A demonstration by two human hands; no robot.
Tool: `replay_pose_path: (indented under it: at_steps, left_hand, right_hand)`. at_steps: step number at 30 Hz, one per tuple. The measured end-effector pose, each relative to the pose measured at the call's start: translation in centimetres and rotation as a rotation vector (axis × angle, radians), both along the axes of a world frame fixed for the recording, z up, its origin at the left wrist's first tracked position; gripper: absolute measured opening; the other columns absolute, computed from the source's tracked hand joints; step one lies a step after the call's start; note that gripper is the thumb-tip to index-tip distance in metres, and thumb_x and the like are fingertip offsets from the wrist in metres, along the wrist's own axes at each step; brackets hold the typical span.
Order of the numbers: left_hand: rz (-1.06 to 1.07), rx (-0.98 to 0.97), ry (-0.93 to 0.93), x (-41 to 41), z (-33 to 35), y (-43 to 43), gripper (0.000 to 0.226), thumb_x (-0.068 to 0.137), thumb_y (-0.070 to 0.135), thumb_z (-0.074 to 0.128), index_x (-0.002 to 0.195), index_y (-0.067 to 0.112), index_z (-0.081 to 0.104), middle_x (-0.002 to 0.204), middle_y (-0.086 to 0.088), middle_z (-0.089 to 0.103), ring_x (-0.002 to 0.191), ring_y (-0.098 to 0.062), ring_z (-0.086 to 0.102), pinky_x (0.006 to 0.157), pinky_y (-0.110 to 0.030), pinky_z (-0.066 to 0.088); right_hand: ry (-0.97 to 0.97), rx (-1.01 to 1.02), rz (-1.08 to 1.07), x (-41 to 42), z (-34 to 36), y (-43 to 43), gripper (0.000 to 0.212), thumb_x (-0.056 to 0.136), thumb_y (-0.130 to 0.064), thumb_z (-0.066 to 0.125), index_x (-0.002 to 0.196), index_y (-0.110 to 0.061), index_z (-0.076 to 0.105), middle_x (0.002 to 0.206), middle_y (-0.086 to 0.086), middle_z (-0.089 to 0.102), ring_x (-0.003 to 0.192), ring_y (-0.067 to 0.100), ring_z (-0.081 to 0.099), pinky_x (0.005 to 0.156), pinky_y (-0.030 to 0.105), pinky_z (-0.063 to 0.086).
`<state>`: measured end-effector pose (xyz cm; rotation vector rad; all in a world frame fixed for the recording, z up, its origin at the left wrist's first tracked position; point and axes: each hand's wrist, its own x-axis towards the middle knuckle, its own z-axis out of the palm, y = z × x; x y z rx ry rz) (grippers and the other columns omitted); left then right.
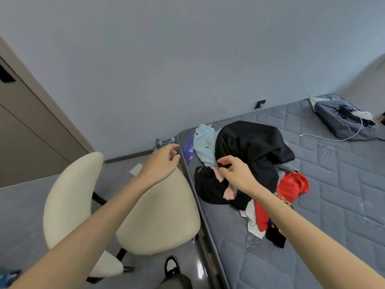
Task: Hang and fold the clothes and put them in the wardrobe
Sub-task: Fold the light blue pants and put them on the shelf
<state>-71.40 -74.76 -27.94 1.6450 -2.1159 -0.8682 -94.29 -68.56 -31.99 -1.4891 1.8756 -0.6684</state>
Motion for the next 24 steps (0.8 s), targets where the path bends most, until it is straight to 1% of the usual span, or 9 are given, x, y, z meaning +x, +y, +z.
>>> replay_pose_path:
  at_steps: [2, 4, 8, 10, 13, 18, 20, 22, 24]
  left_hand:
    - [-0.019, 0.036, 0.008, -0.1, -1.4, -2.9, 0.04, 0.095, 0.024, 0.049, 0.135, 0.021, 0.049, 0.118, 0.004, 0.061, 0.094, -0.011, 0.057, 0.084, -0.026, 0.043]
    - [-0.023, 0.071, 0.022, -0.4, -2.8, -5.7, 0.039, 0.095, 0.024, 0.049, 0.134, 0.021, 0.05, 0.12, 0.002, 0.061, 0.096, -0.013, 0.059, 0.088, -0.029, 0.045]
    - [-0.041, 0.147, 0.026, -1.5, -6.1, -9.9, 0.042, 0.095, 0.024, 0.05, 0.137, 0.022, 0.047, 0.126, 0.001, 0.06, 0.099, -0.008, 0.055, 0.082, -0.022, 0.038]
    - [-0.041, 0.193, 0.023, -2.2, -8.2, -12.0, 0.043, 0.096, 0.024, 0.05, 0.139, 0.021, 0.045, 0.13, -0.001, 0.057, 0.106, -0.011, 0.056, 0.082, -0.021, 0.036]
    - [-0.002, 0.253, 0.047, -3.4, -12.1, -15.3, 0.045, 0.096, 0.022, 0.049, 0.141, 0.02, 0.042, 0.134, -0.004, 0.054, 0.114, -0.015, 0.054, 0.087, -0.023, 0.038]
    - [0.064, 0.329, 0.057, -5.0, -19.7, -19.9, 0.045, 0.097, 0.023, 0.048, 0.142, 0.022, 0.041, 0.134, -0.003, 0.054, 0.108, -0.012, 0.053, 0.086, -0.023, 0.036]
    - [0.078, 0.377, 0.072, -5.3, -22.9, -21.0, 0.045, 0.097, 0.022, 0.048, 0.141, 0.023, 0.042, 0.133, -0.003, 0.054, 0.108, -0.014, 0.055, 0.086, -0.023, 0.037]
    - [0.071, 0.394, 0.077, -5.4, -25.9, -22.0, 0.044, 0.096, 0.021, 0.049, 0.14, 0.024, 0.043, 0.13, -0.002, 0.056, 0.1, -0.011, 0.055, 0.084, -0.022, 0.037]
    - [0.063, 0.393, 0.074, -5.7, -28.5, -22.9, 0.044, 0.096, 0.021, 0.049, 0.139, 0.025, 0.043, 0.124, 0.002, 0.057, 0.095, -0.008, 0.054, 0.083, -0.021, 0.036]
  right_hand:
    - [0.01, 0.025, -0.024, 0.3, -1.3, -2.3, 0.033, 0.092, -0.014, 0.054, 0.125, -0.015, 0.057, 0.124, 0.003, 0.059, 0.095, 0.01, 0.055, 0.082, 0.021, 0.039]
    - [0.018, 0.061, -0.046, 0.3, -2.7, -4.5, 0.033, 0.093, -0.017, 0.055, 0.126, -0.015, 0.056, 0.125, 0.005, 0.058, 0.099, 0.013, 0.057, 0.085, 0.024, 0.043]
    - [0.057, 0.137, -0.061, 0.1, -5.5, -8.4, 0.035, 0.094, -0.023, 0.057, 0.128, -0.016, 0.054, 0.129, 0.006, 0.053, 0.108, 0.02, 0.057, 0.096, 0.035, 0.047]
    - [0.07, 0.154, -0.053, -0.2, -7.2, -10.5, 0.036, 0.094, -0.02, 0.056, 0.129, -0.015, 0.052, 0.131, 0.007, 0.051, 0.113, 0.022, 0.054, 0.098, 0.035, 0.045]
    - [0.103, 0.181, -0.016, -1.0, -10.5, -14.4, 0.038, 0.094, -0.013, 0.053, 0.132, -0.011, 0.049, 0.136, 0.009, 0.046, 0.12, 0.023, 0.049, 0.1, 0.029, 0.039]
    - [0.245, 0.237, 0.132, -2.5, -17.9, -20.9, 0.046, 0.094, -0.006, 0.048, 0.139, -0.008, 0.041, 0.146, 0.01, 0.033, 0.128, 0.027, 0.04, 0.103, 0.029, 0.033]
    - [0.308, 0.256, 0.182, -2.9, -21.2, -23.1, 0.047, 0.094, -0.009, 0.048, 0.14, -0.009, 0.039, 0.149, 0.011, 0.029, 0.131, 0.029, 0.035, 0.105, 0.031, 0.033]
    - [0.395, 0.274, 0.218, -3.2, -24.2, -25.0, 0.048, 0.094, -0.013, 0.048, 0.141, -0.009, 0.035, 0.152, 0.012, 0.022, 0.135, 0.03, 0.029, 0.105, 0.035, 0.036]
    - [0.514, 0.299, 0.265, -3.5, -27.1, -26.7, 0.051, 0.095, -0.015, 0.048, 0.142, -0.009, 0.03, 0.156, 0.016, 0.013, 0.14, 0.032, 0.02, 0.106, 0.035, 0.033]
